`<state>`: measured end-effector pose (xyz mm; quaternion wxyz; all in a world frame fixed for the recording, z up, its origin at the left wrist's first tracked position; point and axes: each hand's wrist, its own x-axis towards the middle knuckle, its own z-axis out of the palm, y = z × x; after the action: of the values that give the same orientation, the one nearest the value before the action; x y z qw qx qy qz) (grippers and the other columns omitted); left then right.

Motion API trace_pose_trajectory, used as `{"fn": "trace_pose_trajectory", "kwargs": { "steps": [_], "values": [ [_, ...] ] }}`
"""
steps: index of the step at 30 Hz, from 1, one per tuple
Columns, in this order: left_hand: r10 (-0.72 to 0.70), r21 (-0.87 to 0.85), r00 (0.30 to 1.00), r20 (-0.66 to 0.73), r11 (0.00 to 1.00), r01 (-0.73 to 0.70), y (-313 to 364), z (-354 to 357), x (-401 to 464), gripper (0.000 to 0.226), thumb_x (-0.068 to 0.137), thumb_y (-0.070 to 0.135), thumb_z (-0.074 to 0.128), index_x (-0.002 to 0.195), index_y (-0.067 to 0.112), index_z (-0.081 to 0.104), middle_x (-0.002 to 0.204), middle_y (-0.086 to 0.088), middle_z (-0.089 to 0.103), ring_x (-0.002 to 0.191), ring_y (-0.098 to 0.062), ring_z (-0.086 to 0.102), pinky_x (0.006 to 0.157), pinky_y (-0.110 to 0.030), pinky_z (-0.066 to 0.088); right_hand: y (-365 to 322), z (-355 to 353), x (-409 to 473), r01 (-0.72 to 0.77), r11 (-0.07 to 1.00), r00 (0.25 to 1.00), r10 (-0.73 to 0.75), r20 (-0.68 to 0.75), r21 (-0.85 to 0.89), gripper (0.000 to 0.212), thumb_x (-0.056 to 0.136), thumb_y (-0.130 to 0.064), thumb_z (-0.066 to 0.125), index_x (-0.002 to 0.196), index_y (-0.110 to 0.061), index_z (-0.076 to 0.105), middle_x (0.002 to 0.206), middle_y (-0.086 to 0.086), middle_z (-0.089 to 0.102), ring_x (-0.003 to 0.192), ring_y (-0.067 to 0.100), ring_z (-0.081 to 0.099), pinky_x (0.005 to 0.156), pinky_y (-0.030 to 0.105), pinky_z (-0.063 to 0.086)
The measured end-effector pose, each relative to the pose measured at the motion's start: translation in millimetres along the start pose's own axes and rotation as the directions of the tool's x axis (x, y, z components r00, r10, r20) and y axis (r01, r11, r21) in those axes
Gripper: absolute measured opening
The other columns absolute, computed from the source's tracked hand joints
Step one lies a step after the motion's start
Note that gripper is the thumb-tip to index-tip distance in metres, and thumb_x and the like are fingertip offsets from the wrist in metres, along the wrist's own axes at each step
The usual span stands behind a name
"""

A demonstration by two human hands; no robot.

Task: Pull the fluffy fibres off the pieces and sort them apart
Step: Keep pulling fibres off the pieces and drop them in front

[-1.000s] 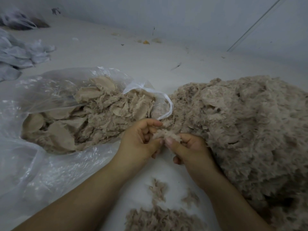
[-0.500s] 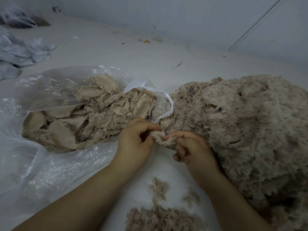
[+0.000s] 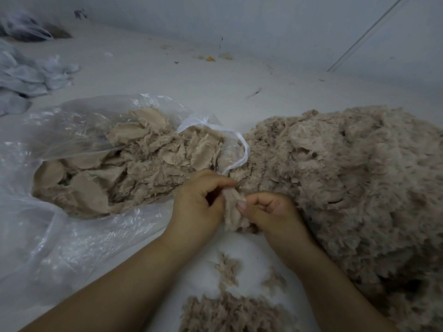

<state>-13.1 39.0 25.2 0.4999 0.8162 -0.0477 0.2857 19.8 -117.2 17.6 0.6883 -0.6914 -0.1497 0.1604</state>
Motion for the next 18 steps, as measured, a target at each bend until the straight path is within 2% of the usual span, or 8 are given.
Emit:
{"fn": "trace_pose_trajectory", "kwargs": {
  "steps": [7,10,11,13,14,15,16,18],
  "values": [
    [-0.153,0.036,0.982,-0.110,0.987,0.158,-5.9,-5.6,6.1,0.030,0.081,-0.003,0.072,0.073,0.026,0.069,0.068,0.007,0.065,0.060,-0.006,0.061,0.058,-0.015,0.048,-1.1,1.4,0.6,-0.048,0.995,0.989,0.059,-0.132,0.088,0.020,0.070,-0.022,0.061,0.050,-0.017,0.061,0.050,0.003,0.053,0.046,0.014,0.046,0.050,0.024,0.038],
    [-0.183,-0.079,0.976,0.117,0.978,0.193,-3.2,-14.8,10.3,0.034,0.078,-0.005,0.073,0.067,0.027,0.073,0.060,0.002,0.067,0.048,-0.008,0.057,0.047,-0.019,0.045,-1.1,1.8,2.4,-0.055,0.985,0.979,0.085,-0.185,0.162,0.024,0.081,-0.021,0.067,0.057,-0.017,0.063,0.066,0.018,0.053,0.065,0.029,0.046,0.066,0.039,0.040],
    [-0.201,-0.131,0.916,0.346,0.957,0.260,-1.3,-20.9,11.5,0.029,0.078,-0.002,0.074,0.068,0.025,0.075,0.058,0.000,0.067,0.045,-0.007,0.055,0.044,-0.018,0.043,-0.9,1.9,2.7,-0.051,0.985,0.978,0.083,-0.193,0.168,0.026,0.087,-0.019,0.066,0.061,-0.017,0.065,0.071,0.022,0.055,0.070,0.031,0.048,0.069,0.043,0.040],
    [-0.184,-0.048,0.532,0.826,0.919,0.392,3.5,-33.9,13.2,0.007,0.079,0.014,0.077,0.081,0.021,0.078,0.063,-0.015,0.069,0.044,-0.014,0.056,0.041,-0.018,0.043,-0.2,2.3,2.8,-0.046,0.985,0.977,0.078,-0.197,0.166,0.026,0.093,-0.015,0.061,0.069,-0.014,0.069,0.078,0.030,0.058,0.076,0.034,0.051,0.073,0.046,0.043],
    [-0.172,0.021,0.350,0.921,0.918,0.397,4.5,-38.3,12.1,0.009,0.079,0.023,0.077,0.087,0.018,0.078,0.067,-0.020,0.069,0.044,-0.017,0.057,0.041,-0.019,0.044,-0.1,2.3,2.4,-0.047,0.985,0.977,0.080,-0.198,0.169,0.024,0.094,-0.015,0.060,0.072,-0.011,0.070,0.082,0.035,0.059,0.077,0.035,0.053,0.074,0.047,0.044],
    [-0.183,0.065,0.287,0.940,0.925,0.375,4.6,-39.8,10.0,0.017,0.079,0.032,0.077,0.086,0.016,0.077,0.066,-0.021,0.069,0.041,-0.017,0.055,0.041,-0.019,0.044,-0.4,2.3,2.5,-0.047,0.985,0.977,0.080,-0.198,0.166,0.022,0.094,-0.016,0.060,0.075,-0.008,0.070,0.086,0.040,0.058,0.079,0.035,0.054,0.075,0.048,0.045],
    [-0.215,0.089,0.335,0.918,0.932,0.352,3.7,-37.6,9.9,0.026,0.078,0.041,0.077,0.079,0.016,0.076,0.059,-0.017,0.067,0.036,-0.015,0.051,0.040,-0.019,0.041,-0.8,1.9,2.3,-0.044,0.987,0.977,0.075,-0.200,0.154,0.020,0.093,-0.016,0.061,0.078,-0.006,0.070,0.090,0.042,0.058,0.079,0.035,0.054,0.076,0.049,0.046],
    [-0.324,0.074,0.592,0.738,0.911,0.406,5.1,-28.1,11.3,0.043,0.072,0.054,0.076,0.060,0.013,0.066,0.046,-0.007,0.058,0.030,-0.013,0.040,0.036,-0.018,0.033,0.0,1.6,2.6,-0.040,0.990,0.978,0.067,-0.199,0.137,0.018,0.092,-0.016,0.061,0.082,-0.004,0.071,0.089,0.039,0.061,0.079,0.034,0.054,0.075,0.048,0.046]
  ]
}}
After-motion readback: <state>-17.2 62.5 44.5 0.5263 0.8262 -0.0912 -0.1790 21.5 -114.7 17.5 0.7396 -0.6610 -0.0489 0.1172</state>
